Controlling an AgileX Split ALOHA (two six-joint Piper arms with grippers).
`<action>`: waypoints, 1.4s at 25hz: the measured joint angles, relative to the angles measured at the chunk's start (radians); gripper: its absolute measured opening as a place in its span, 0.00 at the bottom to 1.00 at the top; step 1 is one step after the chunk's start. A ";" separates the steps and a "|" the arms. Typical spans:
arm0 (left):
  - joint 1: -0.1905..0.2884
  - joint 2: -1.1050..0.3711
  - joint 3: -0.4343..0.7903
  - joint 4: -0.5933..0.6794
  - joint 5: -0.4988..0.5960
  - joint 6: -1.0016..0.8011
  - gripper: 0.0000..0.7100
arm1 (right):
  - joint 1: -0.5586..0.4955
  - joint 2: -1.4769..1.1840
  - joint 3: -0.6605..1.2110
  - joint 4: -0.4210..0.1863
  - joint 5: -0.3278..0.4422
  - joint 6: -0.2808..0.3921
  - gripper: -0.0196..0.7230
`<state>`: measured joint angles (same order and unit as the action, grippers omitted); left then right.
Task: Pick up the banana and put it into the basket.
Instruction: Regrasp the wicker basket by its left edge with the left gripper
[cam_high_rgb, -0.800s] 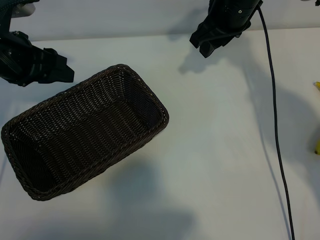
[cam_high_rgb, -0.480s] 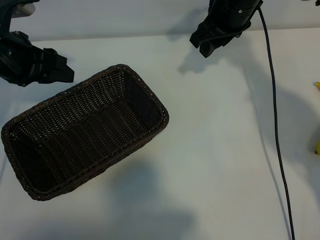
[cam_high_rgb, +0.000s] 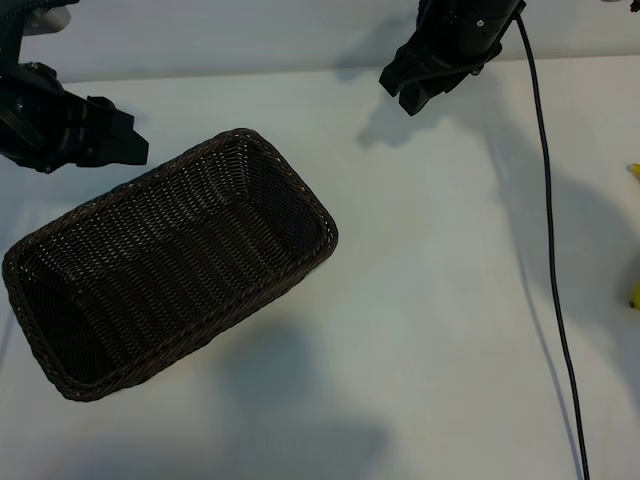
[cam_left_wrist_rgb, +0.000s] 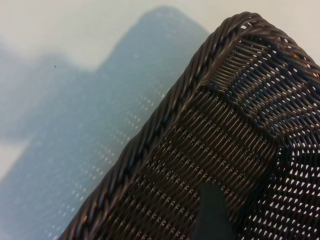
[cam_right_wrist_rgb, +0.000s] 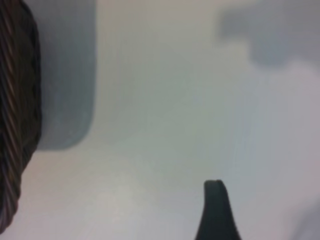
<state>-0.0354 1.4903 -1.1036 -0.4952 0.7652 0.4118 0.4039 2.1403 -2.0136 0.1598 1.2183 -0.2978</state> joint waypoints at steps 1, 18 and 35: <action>0.000 0.000 0.000 0.000 -0.007 0.000 0.76 | 0.000 0.000 0.000 0.000 0.000 0.000 0.70; 0.000 -0.040 0.020 0.122 -0.016 -0.190 0.76 | 0.000 0.000 -0.007 0.000 0.003 0.003 0.70; 0.000 -0.464 0.623 0.388 -0.243 -0.908 0.76 | 0.000 0.000 -0.007 0.000 0.004 -0.004 0.70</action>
<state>-0.0354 1.0262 -0.4806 -0.1074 0.5224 -0.4966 0.4039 2.1403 -2.0203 0.1598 1.2219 -0.3021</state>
